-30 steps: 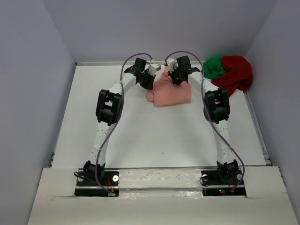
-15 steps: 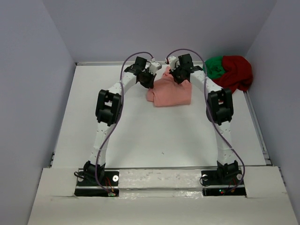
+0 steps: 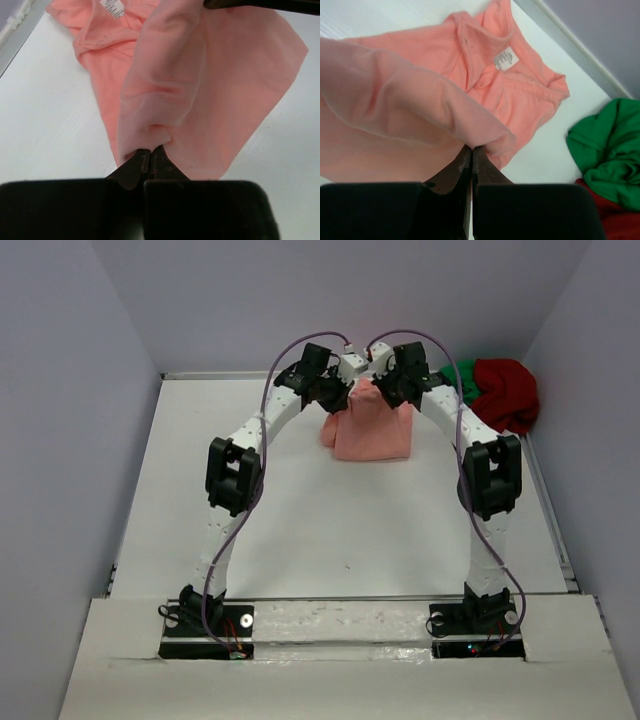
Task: Fold and stack the t-shirts
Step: Smooth out wrinkles on the folded tshirt
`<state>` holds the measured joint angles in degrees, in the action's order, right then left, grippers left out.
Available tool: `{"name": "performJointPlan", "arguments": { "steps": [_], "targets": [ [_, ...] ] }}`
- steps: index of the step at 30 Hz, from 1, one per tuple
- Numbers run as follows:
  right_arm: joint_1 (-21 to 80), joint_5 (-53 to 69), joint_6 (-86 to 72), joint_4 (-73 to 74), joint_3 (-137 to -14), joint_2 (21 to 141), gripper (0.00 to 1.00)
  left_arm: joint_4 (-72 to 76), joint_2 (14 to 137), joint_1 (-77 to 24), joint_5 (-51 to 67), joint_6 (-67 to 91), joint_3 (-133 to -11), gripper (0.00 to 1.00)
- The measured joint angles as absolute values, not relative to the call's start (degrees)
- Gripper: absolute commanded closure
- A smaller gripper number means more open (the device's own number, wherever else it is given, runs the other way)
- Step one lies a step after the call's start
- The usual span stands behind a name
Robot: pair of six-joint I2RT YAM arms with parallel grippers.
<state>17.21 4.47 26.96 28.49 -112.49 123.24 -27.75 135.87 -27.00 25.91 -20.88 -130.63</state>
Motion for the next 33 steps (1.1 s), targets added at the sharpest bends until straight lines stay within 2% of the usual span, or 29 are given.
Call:
{"name": "performJointPlan", "arguments": {
  "steps": [7, 14, 33],
  "targets": [
    [16.73, 2.79, 26.11, 28.71, -105.06, 119.57, 1.00, -28.77, 135.87, -27.64, 24.75, -22.00, -130.89, 1.00],
    [16.73, -3.81, 25.67, 24.77, -98.56, 117.82, 1.00, -28.91, 135.90, -27.64, 23.77, -22.13, -132.51, 1.00],
    [16.93, -17.21, 26.37, 18.57, -106.00, 125.34, 1.00, -25.02, 140.22, -28.56, 21.98, -23.11, -135.94, 0.99]
  ]
}}
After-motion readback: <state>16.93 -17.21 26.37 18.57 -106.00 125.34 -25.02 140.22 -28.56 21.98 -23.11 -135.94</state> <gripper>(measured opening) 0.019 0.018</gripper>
